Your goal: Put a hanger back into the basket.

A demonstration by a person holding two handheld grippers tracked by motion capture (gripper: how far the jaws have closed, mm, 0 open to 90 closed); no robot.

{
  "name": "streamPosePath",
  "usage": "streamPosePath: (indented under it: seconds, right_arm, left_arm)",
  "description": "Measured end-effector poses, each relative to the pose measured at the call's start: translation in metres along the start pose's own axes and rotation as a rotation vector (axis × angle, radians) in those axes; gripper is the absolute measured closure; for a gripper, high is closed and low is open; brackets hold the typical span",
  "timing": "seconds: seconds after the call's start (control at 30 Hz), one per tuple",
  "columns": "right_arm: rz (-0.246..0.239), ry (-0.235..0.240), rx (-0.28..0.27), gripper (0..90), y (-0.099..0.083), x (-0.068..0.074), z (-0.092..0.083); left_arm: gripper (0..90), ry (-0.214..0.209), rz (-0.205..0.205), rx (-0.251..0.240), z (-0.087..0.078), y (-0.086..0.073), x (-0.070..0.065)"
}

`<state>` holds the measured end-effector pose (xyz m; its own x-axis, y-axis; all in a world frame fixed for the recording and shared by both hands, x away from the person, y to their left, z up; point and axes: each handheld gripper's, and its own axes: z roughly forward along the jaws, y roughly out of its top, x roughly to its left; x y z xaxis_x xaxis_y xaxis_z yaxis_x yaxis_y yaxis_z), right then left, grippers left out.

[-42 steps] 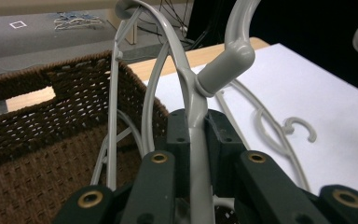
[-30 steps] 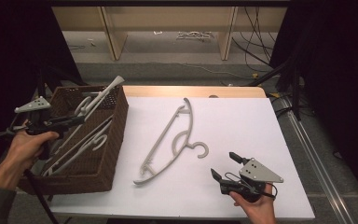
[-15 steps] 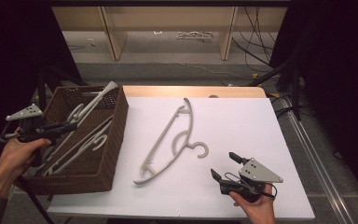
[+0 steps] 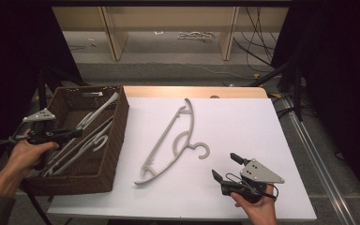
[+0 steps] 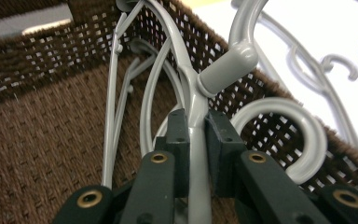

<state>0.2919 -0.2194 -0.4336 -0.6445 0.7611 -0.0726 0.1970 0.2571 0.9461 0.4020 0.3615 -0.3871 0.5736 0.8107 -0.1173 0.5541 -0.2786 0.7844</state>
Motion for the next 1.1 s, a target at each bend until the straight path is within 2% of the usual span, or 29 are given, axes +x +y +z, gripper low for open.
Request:
streamPosePath:
  seconds: [0.03,0.07,0.1,0.13,0.2,0.3,0.4,0.5,0.57,0.6,0.67,0.77,0.83,0.87,0.9,1.0,1.1]
  right_arm:
    - [0.0,0.001,-0.001,19.1,0.0,0.0,0.0]
    - [-0.003,0.002,0.003,19.1,0.0,0.0,0.0]
    - [0.0,0.002,0.003,19.1,0.0,0.0,0.0]
    - [0.013,0.008,0.013,19.1,0.0,0.001,0.0]
    - [0.013,0.008,0.014,19.1,0.0,0.001,0.0]
    - [-0.001,0.002,0.003,19.2,0.0,0.0,0.0]
    - [0.013,0.009,0.014,19.1,0.0,0.001,0.0]
    - [-0.001,0.003,0.001,19.2,0.0,0.0,0.0]
    - [0.009,0.007,0.011,19.2,0.0,0.001,0.0]
    - [0.012,0.009,0.014,19.2,0.0,0.001,0.0]
    - [0.012,0.008,0.012,19.2,0.0,0.001,0.0]
    - [0.012,0.009,0.014,19.2,0.0,0.001,0.0]
    - [0.012,0.009,0.012,19.2,0.0,0.001,0.0]
    - [0.011,0.009,0.012,19.2,0.0,0.001,0.0]
    - [0.001,0.005,0.005,19.2,0.0,0.001,0.0]
    - [0.011,0.008,0.012,19.2,0.0,0.001,0.0]
    - [0.011,0.008,0.014,19.2,0.0,0.001,0.0]
  left_arm:
    - [80.2,-0.004,0.004,0.019,0.001,-0.001,0.0]
    - [80.2,-0.005,-0.013,0.012,0.004,-0.002,-0.002]
    - [80.2,-0.006,0.015,0.039,0.005,-0.002,0.0]
    - [80.1,-0.008,-0.004,0.028,0.007,-0.003,-0.002]
    - [80.0,-0.006,0.024,0.065,0.009,-0.004,-0.001]
    - [80.1,-0.008,0.018,0.084,0.014,-0.005,-0.004]
    - [80.2,-0.014,0.027,0.125,0.018,-0.009,-0.004]
    - [79.9,-0.003,0.011,0.138,0.022,-0.013,-0.005]
    - [79.8,-0.001,0.02,0.157,0.022,-0.014,-0.004]
    - [79.7,-0.004,0.013,0.148,0.023,-0.015,-0.004]
    - [79.8,-0.008,0.024,0.168,0.022,-0.015,-0.004]
    - [79.3,0.003,0.013,0.165,0.024,-0.017,-0.005]
    - [78.9,0.003,0.017,0.17,0.024,-0.017,-0.005]
    - [78.5,-0.003,0.031,0.185,0.022,-0.017,-0.004]
    - [77.6,-0.006,0.019,0.177,0.023,-0.017,-0.005]
    - [72.3,0.008,-0.014,0.158,0.02,-0.015,-0.008]
    - [68.0,0.031,0.008,0.137,0.01,-0.009,-0.01]
